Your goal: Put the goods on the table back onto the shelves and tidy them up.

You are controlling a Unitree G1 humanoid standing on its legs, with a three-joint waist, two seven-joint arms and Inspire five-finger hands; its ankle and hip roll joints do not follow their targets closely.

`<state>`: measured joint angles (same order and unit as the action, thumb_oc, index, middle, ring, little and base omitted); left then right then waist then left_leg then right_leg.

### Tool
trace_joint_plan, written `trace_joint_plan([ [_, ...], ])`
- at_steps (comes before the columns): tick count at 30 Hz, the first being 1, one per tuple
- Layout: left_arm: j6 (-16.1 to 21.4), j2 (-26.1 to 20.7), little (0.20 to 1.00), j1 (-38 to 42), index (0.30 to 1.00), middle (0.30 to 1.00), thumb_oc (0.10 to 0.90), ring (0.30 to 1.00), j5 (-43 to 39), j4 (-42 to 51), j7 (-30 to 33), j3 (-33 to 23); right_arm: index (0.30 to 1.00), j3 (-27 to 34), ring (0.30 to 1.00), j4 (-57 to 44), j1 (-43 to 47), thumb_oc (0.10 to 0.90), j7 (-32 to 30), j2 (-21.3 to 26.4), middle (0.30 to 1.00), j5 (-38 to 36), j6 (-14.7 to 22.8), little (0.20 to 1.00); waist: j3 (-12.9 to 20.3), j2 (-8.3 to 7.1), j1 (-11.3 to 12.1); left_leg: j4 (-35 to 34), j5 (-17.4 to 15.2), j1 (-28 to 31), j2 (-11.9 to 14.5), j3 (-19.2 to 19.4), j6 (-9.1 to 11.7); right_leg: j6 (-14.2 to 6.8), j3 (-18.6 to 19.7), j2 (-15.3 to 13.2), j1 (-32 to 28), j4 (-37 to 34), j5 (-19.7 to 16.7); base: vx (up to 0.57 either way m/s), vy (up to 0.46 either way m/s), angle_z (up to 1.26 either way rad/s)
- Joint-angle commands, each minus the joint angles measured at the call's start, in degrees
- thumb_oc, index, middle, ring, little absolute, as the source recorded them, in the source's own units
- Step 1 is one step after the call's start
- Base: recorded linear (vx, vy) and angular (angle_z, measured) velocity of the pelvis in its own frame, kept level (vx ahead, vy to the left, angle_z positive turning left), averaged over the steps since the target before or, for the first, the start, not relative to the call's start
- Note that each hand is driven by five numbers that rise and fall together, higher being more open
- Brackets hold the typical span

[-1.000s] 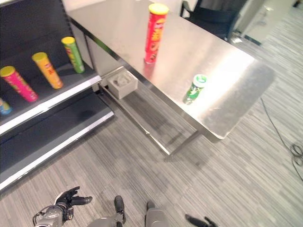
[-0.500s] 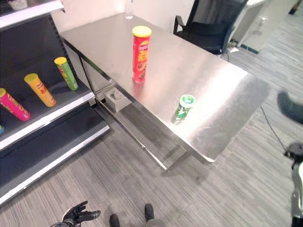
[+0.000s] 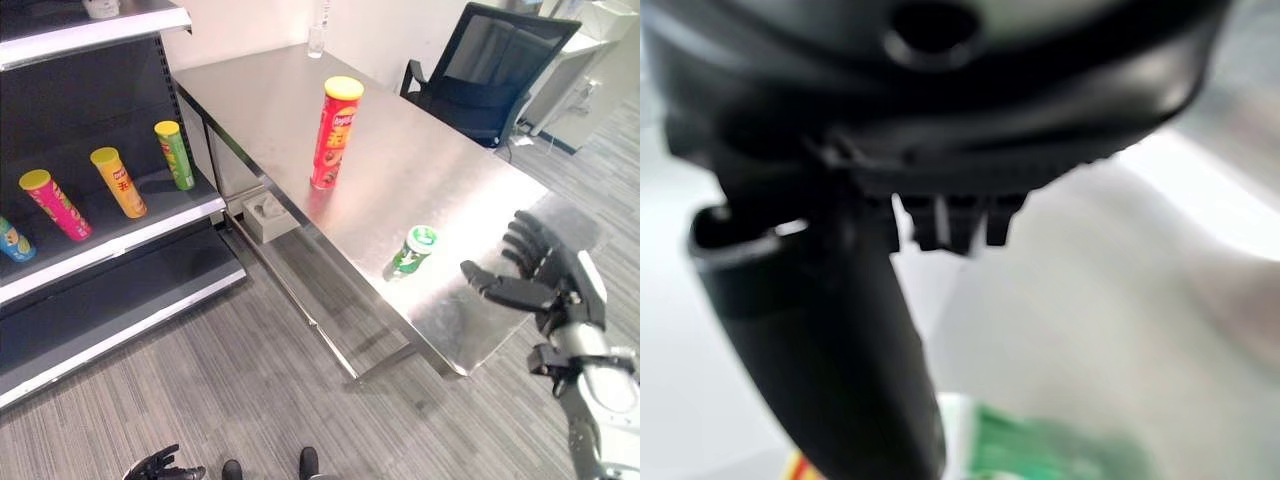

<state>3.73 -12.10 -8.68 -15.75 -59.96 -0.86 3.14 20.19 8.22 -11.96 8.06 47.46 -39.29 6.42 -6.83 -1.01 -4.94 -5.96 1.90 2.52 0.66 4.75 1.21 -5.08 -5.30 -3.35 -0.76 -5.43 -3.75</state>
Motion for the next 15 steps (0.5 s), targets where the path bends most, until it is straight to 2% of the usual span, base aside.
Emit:
trace_joint_plan([
  [1, 2.19, -1.46, 0.9, 2.85, 0.9, 0.9, 0.8, 0.9, -0.83, -0.71, -0.73, -1.44, 0.9, 6.21, 0.9, -3.59, 5.25, 0.8, 0.91, 2.08, 0.9, -0.19, 3.48, 0.9, 0.63, -1.24, 0.93, 0.96, -3.69, 1.08, 2.65, 2.44, 4.81, -6.59, -0.01, -2.43, -1.34, 0.43, 4.22, -0.01, -0.021, 0.14],
  [3, 2.1, -1.26, 0.9, 2.65, 0.9, 0.9, 0.8, 0.9, -0.75, -0.48, -0.71, -1.58, 0.9, 5.14, 0.9, -3.2, 5.55, 0.8, 0.06, 0.63, 0.9, 1.91, 3.58, 0.9, 0.62, -0.92, 1.0, 0.96, -3.75, 1.2, 2.62, 2.41, 4.72, -6.53, 0.09, -2.43, -1.44, 0.43, 4.31, 0.0, -0.008, 0.05],
  [10, 2.29, -1.21, 0.9, 2.51, 0.9, 0.9, 0.8, 0.9, -1.25, 0.88, -0.48, -0.65, 0.9, -0.94, 0.9, -1.14, 10.57, 0.8, -1.12, -0.05, 0.9, 7.12, 3.22, 0.9, 0.64, -0.14, 2.13, 0.96, -3.58, 1.49, 2.43, 1.95, 4.52, -6.4, -0.41, -2.47, -2.3, 0.43, 4.72, 0.0, -0.008, -0.01],
  [15, 2.36, -1.25, 0.9, 2.42, 0.9, 0.9, 0.8, 0.9, -1.31, 0.63, -0.15, -0.29, 0.9, -2.93, 0.9, 0.78, 13.35, 0.8, -3.32, -1.19, 0.9, 9.87, 3.97, 0.9, 0.77, 0.12, 2.94, 0.96, -3.57, 1.64, 2.4, 1.3, 4.47, -6.15, -1.07, -2.57, -2.87, 0.43, 5.05, 0.01, -0.015, 0.05],
])
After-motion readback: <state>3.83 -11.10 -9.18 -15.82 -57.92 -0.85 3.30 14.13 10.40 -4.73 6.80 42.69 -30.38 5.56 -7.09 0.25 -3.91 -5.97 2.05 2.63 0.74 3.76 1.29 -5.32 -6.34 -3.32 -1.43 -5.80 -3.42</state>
